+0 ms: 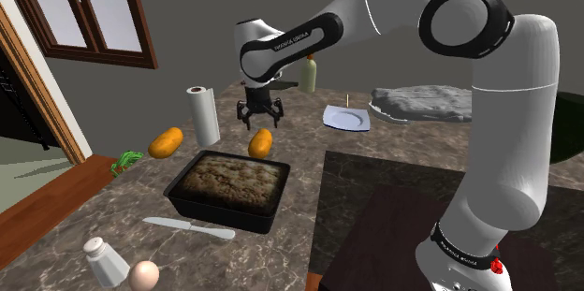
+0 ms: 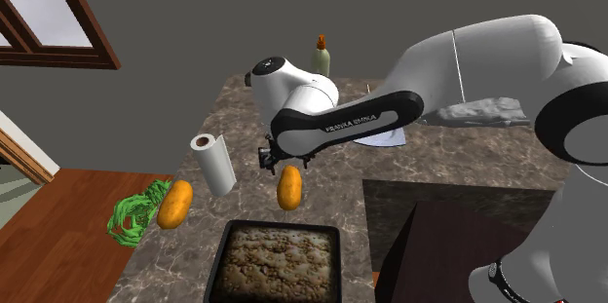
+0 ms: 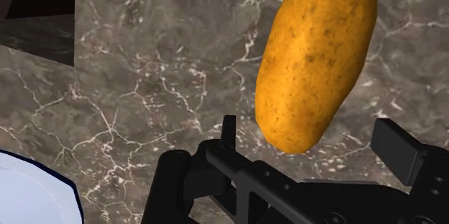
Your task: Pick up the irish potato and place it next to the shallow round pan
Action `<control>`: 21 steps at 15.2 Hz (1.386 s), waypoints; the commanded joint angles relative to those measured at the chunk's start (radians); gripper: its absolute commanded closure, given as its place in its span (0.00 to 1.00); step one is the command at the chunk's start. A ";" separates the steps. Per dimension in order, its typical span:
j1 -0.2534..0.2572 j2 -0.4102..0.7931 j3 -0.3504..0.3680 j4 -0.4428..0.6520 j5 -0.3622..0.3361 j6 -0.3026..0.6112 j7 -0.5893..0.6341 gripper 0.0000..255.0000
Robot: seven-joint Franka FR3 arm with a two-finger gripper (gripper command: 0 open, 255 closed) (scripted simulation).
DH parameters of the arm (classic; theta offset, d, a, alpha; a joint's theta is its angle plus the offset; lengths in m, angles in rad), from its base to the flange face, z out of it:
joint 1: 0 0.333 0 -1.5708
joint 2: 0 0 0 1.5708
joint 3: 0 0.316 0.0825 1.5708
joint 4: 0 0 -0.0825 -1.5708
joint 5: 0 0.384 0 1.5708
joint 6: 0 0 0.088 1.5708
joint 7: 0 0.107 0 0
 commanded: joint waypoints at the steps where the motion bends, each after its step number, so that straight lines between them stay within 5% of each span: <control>1: 0.005 0.038 -0.010 0.027 -0.013 0.009 0.031 0.00; 16: 0.004 0.068 -0.016 -0.021 -0.023 0.086 0.038 0.00; 17: 0.004 0.068 -0.016 -0.021 -0.023 0.086 0.038 1.00; 21: 0.004 0.067 -0.016 -0.022 -0.023 0.086 0.038 1.00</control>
